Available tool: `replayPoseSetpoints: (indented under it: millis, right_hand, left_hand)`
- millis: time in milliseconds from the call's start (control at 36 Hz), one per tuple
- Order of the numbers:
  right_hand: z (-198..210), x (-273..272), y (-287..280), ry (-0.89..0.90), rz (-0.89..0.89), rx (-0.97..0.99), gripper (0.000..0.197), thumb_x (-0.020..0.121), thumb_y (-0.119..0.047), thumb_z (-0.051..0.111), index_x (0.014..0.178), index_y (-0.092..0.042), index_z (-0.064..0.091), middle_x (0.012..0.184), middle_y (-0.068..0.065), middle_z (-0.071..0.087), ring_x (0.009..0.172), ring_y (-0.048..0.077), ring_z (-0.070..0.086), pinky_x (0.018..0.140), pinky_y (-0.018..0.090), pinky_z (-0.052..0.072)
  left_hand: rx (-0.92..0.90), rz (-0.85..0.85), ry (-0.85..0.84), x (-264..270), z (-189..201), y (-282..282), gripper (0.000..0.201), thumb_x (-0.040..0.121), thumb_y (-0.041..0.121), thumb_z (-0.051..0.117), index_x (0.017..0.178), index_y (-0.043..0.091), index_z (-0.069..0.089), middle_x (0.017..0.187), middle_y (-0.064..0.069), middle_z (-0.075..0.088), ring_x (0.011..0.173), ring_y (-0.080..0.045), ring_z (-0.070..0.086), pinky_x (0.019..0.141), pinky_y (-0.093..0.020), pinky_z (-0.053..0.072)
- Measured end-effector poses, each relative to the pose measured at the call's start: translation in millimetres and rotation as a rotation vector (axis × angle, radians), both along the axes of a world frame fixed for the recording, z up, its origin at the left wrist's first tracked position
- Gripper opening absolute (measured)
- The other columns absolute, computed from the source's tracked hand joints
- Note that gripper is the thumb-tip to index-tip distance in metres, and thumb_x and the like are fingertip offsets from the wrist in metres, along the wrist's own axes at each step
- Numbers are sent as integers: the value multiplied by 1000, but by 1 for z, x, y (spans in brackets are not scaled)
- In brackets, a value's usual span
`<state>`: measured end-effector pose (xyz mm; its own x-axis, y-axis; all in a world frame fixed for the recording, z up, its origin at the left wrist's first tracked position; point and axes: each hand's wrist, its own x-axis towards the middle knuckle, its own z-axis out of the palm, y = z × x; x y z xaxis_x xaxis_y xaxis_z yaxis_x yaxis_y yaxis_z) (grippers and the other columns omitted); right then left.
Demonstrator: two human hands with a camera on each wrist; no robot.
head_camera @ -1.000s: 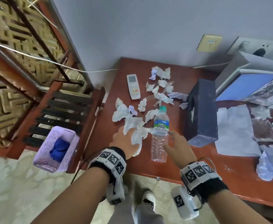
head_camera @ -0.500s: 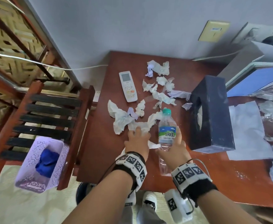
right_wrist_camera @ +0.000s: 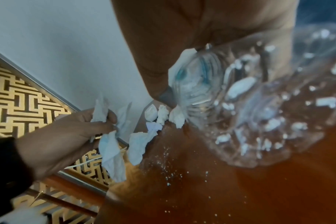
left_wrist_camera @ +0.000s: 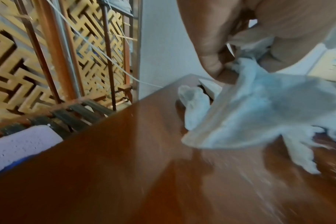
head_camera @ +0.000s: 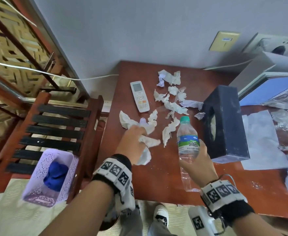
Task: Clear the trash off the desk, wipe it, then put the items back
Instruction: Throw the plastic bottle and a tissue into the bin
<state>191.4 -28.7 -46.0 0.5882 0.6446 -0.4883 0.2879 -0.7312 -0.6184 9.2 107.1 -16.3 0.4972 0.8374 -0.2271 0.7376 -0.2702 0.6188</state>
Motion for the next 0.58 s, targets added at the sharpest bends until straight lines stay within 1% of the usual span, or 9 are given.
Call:
replayPoseSetpoints:
  millis: [83,139,194,250,306,361,444,528,583]
  right_hand:
    - [7,1,-4,25,-5,36,102,66,-21,77,142,-39,12,107,3,54,83,17,64,69,37,59]
    - [12,2,-5,31,-2,64,99,69,-19,76,143,-37,13,106,2,54,83,16,64,67,33,59]
    - [16,3,-7,29,4,92,97,71,-17,75,143,-36,14,104,1,55,81,14,64,64,29,58]
    - [19,4,-10,20,10,108,95,71,-18,75,142,-37,15,103,-1,57,81,13,64,66,28,58]
    - [20,5,-12,21,17,116,95,71,-18,75,143,-34,15,102,-1,57,80,12,64,65,26,56]
    - [22,5,-14,28,25,120,95,72,-18,76,144,-32,15,103,-2,57,80,11,64,63,23,55]
    - [26,5,-16,40,20,126,94,73,-16,76,143,-32,16,103,-4,57,82,10,64,62,21,54]
    - [29,5,-17,52,12,127,93,74,-14,75,144,-31,16,102,-4,56,81,9,64,58,18,52]
    - [32,4,-16,54,10,125,93,74,-14,75,144,-31,16,102,-5,56,81,9,64,57,17,52]
  left_hand:
    - [67,83,28,-7,-7,28,27,85,6,56,111,14,58,120,-4,47,112,-23,47,93,-28,38]
    - [30,72,138,-8,-20,39,44,82,17,62,125,17,50,131,-4,40,123,-27,37,100,-36,37]
    - [1,14,295,-7,-33,44,68,77,27,67,138,27,37,145,-2,29,132,-30,28,103,-43,37]
    - [-48,-60,415,-4,-45,44,81,76,33,67,144,39,23,154,1,12,141,-30,15,105,-49,36]
    - [-55,-118,501,1,-54,41,78,78,36,65,142,46,22,155,3,6,142,-31,11,104,-50,34]
    - [-1,-125,505,5,-59,37,63,81,32,61,137,41,34,151,1,16,135,-32,20,100,-46,39]
    - [47,-117,431,11,-63,29,39,88,17,54,124,32,49,141,0,28,122,-30,29,87,-34,46]
    - [5,-138,435,12,-63,25,35,92,10,51,121,30,52,144,-2,26,124,-31,31,90,-34,47]
    - [-34,-151,453,11,-59,23,33,92,10,50,121,27,52,141,-4,31,123,-30,37,90,-35,48]
